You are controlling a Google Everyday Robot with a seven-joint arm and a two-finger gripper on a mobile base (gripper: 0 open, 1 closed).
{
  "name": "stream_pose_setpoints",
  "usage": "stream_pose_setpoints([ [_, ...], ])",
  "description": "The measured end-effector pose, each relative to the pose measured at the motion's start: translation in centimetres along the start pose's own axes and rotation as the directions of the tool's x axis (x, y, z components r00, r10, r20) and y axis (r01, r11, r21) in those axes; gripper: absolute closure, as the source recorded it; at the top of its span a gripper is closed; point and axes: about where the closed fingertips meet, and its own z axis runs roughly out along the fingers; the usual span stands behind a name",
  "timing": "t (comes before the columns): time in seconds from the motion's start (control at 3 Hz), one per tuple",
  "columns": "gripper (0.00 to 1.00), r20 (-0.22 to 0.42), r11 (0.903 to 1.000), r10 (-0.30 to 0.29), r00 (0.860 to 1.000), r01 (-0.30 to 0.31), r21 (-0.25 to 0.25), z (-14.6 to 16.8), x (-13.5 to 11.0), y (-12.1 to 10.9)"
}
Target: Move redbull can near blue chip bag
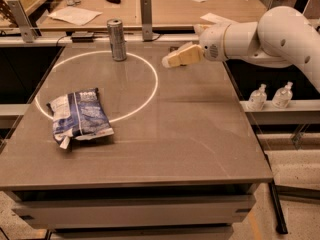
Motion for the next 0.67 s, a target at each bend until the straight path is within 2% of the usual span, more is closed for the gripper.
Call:
stream_pose_setpoints([
  [0.33,0.0,0.0,1.0,0.0,1.0,0.0,0.0,0.01,0.0,0.01],
  [0.67,0.0,0.002,0.9987,0.018,1.0,-0.018,0.048,0.77,0.33,-0.29],
])
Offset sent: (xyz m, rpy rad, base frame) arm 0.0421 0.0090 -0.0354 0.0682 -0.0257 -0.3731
